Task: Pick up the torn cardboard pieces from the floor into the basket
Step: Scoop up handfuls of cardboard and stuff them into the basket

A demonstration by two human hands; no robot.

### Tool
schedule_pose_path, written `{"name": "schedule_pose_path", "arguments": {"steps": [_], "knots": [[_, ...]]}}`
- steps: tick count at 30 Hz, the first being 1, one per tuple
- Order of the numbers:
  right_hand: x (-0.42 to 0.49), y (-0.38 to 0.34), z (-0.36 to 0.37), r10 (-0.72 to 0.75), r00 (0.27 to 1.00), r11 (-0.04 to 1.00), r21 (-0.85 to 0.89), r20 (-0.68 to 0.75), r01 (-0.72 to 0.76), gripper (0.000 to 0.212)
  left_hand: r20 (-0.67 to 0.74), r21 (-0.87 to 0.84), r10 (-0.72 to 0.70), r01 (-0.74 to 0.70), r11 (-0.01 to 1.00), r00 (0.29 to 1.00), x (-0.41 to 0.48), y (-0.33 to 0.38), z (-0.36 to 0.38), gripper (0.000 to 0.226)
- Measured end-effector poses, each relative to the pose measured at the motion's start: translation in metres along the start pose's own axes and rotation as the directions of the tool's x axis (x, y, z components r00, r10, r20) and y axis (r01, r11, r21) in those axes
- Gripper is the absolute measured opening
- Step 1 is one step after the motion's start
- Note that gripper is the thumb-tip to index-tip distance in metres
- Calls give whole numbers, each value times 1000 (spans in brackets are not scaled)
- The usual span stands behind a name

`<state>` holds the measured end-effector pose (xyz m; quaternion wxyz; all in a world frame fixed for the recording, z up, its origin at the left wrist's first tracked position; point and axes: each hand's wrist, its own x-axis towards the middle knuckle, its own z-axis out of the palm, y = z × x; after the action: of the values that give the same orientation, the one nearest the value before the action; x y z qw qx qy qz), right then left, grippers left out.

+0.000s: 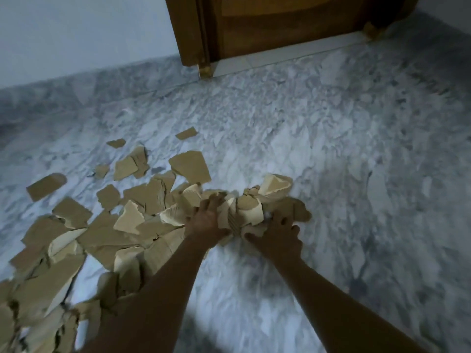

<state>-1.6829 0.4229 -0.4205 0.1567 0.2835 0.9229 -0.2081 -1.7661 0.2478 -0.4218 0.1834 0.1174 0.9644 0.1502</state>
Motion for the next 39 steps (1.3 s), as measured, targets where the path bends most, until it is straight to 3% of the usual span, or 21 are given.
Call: {"name": "schedule_pose_path", "arguments": {"steps": [2,5,10,13,16,19,23,25,28,30,32,34,37,39], "knots": [[-2,1,8,-2,998,998,-61,-70,-2,117,-72,26,-40,42,999,997,-3,3,7,112],[3,6,7,2,1000,999,44,-9,-2,126,-68,-9,-124,124,992,990,-5,10,6,112],[8,21,-8,4,971,984,171,238,-46,98,3,-187,-184,182,965,983,-4,22,-20,83],[14,32,-32,-147,885,988,117,441,105,78,42,-203,-163,169,965,986,1,29,-44,76],[22,37,-76,-243,793,966,66,559,250,73,165,-38,-183,192,981,969,7,40,-73,77],[42,45,-122,-228,838,971,60,496,229,68,237,-29,-217,230,973,947,17,56,-95,80],[75,50,-153,-195,883,979,24,427,204,63,298,0,-180,188,982,938,35,82,-100,63],[89,45,-146,-193,884,973,-30,426,227,62,251,12,-134,135,991,959,41,87,-87,39],[110,40,-111,-148,894,966,-132,422,222,79,209,-28,-71,79,997,975,42,78,-57,18],[104,37,-92,-99,911,966,-182,401,185,78,52,-5,16,-16,1000,999,37,67,-47,21],[88,35,-81,-93,948,963,-213,303,163,73,-58,-22,85,-86,996,995,35,55,-50,38],[84,37,-68,-123,971,966,-197,206,165,75,-92,-3,35,-36,999,995,39,46,-68,39],[84,39,-64,-37,981,997,-61,191,50,88,222,1,-43,43,999,974,45,37,-84,48],[88,44,-66,-5,974,999,-45,228,15,88,321,7,-19,17,1000,947,46,41,-89,50]]}}
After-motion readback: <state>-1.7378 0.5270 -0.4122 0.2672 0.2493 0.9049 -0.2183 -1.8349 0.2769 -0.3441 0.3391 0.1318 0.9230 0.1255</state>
